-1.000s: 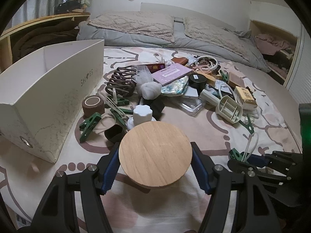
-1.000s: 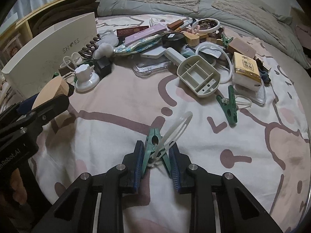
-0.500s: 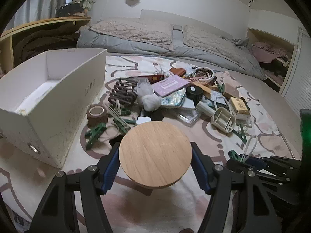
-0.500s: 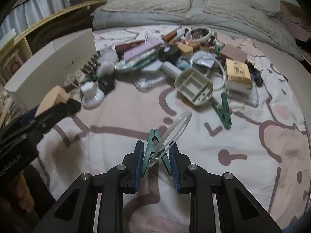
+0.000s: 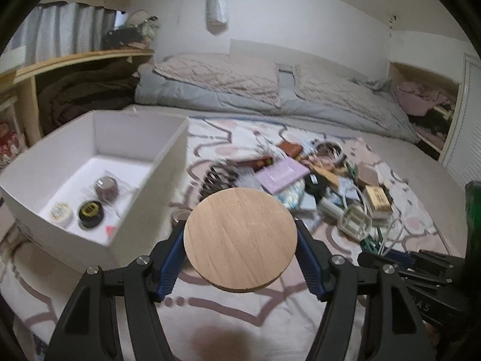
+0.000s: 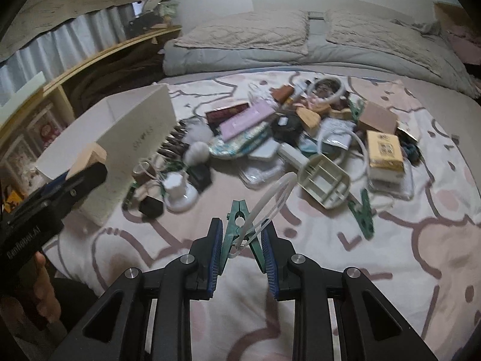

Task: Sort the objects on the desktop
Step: 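Lift the clothespin with the right tool while the left carries the lid, then carry the lid and clothespin with both tools over the white box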

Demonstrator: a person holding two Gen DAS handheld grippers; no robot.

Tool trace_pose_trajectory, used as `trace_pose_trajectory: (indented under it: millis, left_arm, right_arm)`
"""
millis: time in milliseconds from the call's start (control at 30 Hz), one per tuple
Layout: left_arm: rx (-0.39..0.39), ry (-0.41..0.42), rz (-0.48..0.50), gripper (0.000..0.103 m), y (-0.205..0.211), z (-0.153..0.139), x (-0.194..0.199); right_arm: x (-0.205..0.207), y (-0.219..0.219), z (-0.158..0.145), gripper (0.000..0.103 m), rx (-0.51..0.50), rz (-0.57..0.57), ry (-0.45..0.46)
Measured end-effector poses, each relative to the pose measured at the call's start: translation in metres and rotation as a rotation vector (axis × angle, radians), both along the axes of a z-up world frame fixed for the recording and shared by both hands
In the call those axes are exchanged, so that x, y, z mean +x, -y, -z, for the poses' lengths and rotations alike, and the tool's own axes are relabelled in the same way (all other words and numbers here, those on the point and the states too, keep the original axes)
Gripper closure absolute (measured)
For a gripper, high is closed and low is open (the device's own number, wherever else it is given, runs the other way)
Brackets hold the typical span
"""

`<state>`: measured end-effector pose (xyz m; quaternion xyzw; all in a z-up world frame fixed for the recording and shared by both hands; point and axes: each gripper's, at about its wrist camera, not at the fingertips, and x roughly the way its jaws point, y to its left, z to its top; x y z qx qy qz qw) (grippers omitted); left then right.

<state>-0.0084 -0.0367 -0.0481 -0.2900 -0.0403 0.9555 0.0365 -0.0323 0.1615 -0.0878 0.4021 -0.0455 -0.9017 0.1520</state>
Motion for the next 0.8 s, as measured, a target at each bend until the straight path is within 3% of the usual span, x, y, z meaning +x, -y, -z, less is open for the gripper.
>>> trace_pose_trajectory:
  millis: [300, 567, 800]
  left_arm:
    - [0.015, -0.096, -0.101, 0.035, 0.054, -0.034, 0.010]
    - [0.044, -0.129, -0.194, 0.035, 0.112, -0.048, 0.022]
    - [0.009, -0.175, -0.287, 0.035, 0.152, -0.057, 0.031]
  right_arm:
    - [-0.014, 0.031, -0.031, 0.076, 0.003, -0.067, -0.054]
    - [-0.018, 0.081, -0.057, 0.076, -0.009, -0.146, -0.103]
    - [-0.021, 0.120, -0.075, 0.076, -0.028, -0.197, -0.139]
